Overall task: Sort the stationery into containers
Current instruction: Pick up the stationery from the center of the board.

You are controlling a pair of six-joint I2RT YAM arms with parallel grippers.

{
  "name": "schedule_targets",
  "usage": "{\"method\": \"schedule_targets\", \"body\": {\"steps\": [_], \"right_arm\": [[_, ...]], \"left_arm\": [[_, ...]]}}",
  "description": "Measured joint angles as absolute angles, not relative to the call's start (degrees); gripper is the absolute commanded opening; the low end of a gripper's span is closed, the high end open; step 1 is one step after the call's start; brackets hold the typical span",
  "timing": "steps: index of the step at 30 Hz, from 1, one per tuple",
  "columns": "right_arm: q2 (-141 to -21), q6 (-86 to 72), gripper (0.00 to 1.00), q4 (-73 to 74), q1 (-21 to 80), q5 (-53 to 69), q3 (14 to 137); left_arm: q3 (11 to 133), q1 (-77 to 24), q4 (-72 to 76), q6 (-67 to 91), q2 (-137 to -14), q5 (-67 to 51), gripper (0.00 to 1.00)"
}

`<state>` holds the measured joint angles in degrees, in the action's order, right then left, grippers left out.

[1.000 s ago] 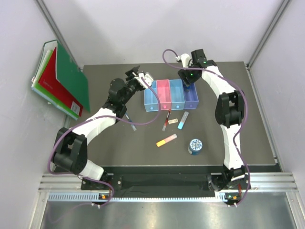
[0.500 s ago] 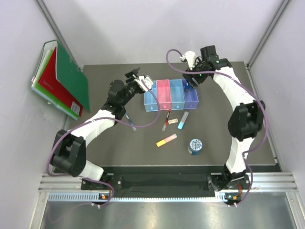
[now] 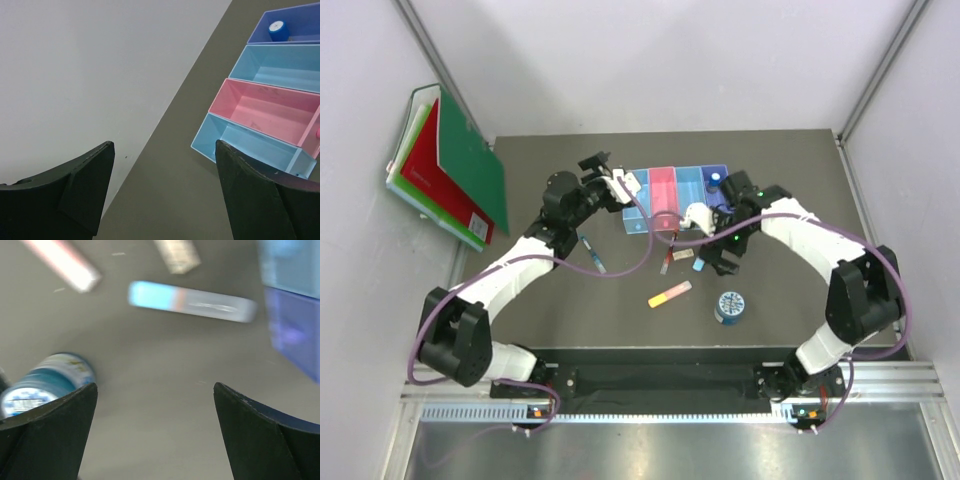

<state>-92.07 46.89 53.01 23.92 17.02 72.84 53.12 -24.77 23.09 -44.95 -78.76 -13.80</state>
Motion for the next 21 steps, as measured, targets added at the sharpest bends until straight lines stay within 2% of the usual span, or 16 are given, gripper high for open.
{"method": "schedule_targets", "body": {"steps": [4, 13, 21], "right_arm": [[-89.58, 46.24, 1.0, 53.1, 27.51, 17.1, 68.51], [-81.8, 43.83, 1.0, 56.34, 28.73, 16.67, 65.41], [-76.09, 41.65, 1.0, 59.51, 36.95, 16.19, 59.83]], "left_arm": [[53.12, -24.77, 21.23, -44.99, -77.54, -13.8, 0.87], [53.1, -24.77, 17.76, -44.99, -75.96, -14.17, 0.86], [53.12, -24.77, 17.39, -44.99, -76.49, -15.68, 0.86]]}}
